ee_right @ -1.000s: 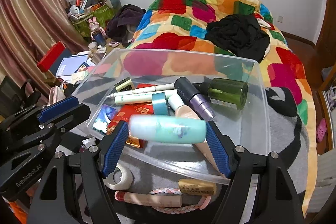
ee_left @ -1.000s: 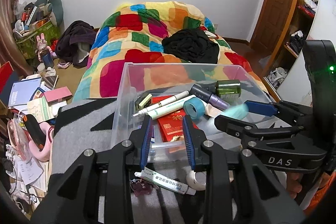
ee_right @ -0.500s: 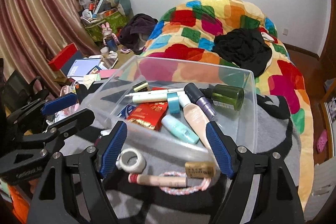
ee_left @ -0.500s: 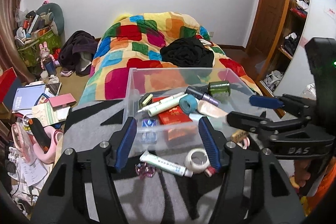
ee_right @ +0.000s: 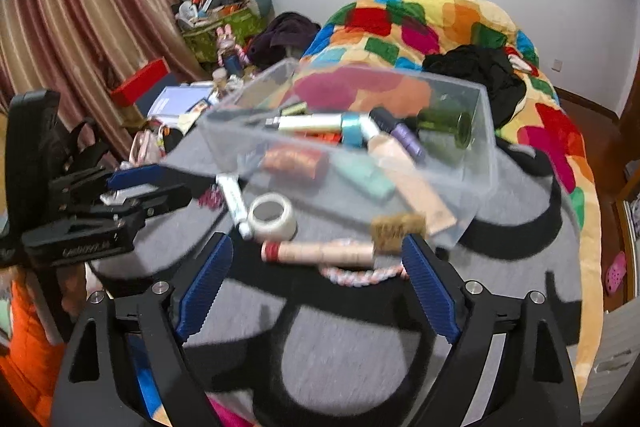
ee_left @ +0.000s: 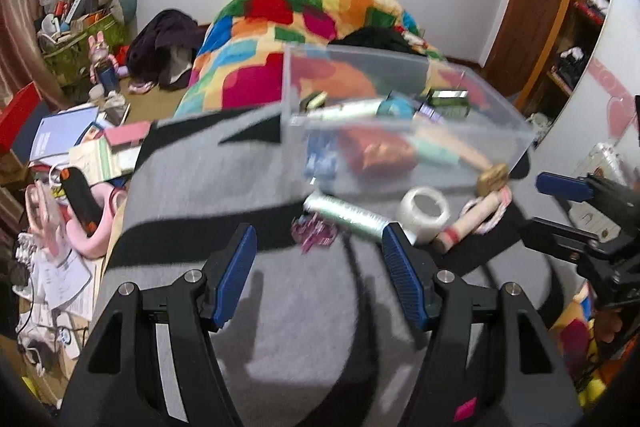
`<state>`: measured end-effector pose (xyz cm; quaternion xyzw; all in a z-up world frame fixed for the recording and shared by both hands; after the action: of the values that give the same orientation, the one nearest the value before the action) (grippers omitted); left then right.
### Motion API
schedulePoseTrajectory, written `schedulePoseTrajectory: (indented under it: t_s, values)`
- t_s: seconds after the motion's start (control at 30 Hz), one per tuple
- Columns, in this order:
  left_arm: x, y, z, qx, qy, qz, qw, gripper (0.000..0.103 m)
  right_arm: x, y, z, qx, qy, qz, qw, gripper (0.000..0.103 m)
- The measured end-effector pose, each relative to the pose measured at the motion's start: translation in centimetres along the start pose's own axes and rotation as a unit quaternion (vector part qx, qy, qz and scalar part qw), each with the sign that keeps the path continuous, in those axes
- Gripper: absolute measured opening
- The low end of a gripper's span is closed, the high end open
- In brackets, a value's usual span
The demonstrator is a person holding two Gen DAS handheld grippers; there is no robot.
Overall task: Organize objects
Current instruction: 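Withdraw both open tools back toward the remaining items, then grasp the pink hair clip with the left tool while the right tool grasps the wooden roller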
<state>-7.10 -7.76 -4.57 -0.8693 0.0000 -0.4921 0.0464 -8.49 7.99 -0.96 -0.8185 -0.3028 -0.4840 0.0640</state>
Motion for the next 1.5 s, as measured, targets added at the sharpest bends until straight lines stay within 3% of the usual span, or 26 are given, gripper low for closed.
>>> schedulePoseTrajectory:
  t_s: [0.23,0.57,0.63,0.7,0.83,0.93,1.2,1.5]
  values:
    - [-2.7,0.9,1.0,0.012,0.043,0.004,0.9990,0.059,-2.9,-0.2,1.4,-0.011,0.044,0.003,0.999,0.086]
    - [-4.8,-0.5,-1.1,-0.032,0.058,-0.018,0.9976,0.057,-4.4,1.2,0.0,-0.005,0.046,0.031,0.998,0.086]
    - [-4.9,-0.6,-1.3,-0.035,0.059,-0.015,0.9976,0.051,-4.9,1.5,-0.2,0.000,0.049,0.042,0.998,0.086]
    - [-4.9,-0.7,-1.4,-0.037,0.057,-0.012,0.9976,0.037,-5.4,1.7,-0.4,0.004,0.053,0.058,0.997,0.086]
    - [-4.8,-0.5,-1.3,-0.032,0.053,-0.005,0.9981,0.029,-5.9,1.5,-0.3,0.006,0.052,0.072,0.996,0.086]
    - [-4.6,-0.5,-1.1,-0.030,0.046,-0.006,0.9985,0.029,-5.9,1.2,0.0,0.011,0.051,0.078,0.996,0.082]
    - [-3.0,-0.2,0.9,-0.011,0.024,0.004,0.9996,0.025,-5.0,0.6,0.6,0.009,0.044,0.063,0.997,0.050]
    - [-0.8,-0.8,3.9,-0.005,0.012,0.029,0.9995,0.024,-2.3,-0.6,3.0,0.003,0.042,0.036,0.998,0.032]
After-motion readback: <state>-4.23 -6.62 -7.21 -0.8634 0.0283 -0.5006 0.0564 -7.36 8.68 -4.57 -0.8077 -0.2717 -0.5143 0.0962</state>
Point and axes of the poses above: each gripper's, at about its wrist camera, not at the fingertips, and x roughly against the way its jaws point, y to its left, z to its underside, the point moved 1 cm from there along -x, roughly the way its jaws point, and after that the axes turned 8 degrees about y, right-handed, at the moved point
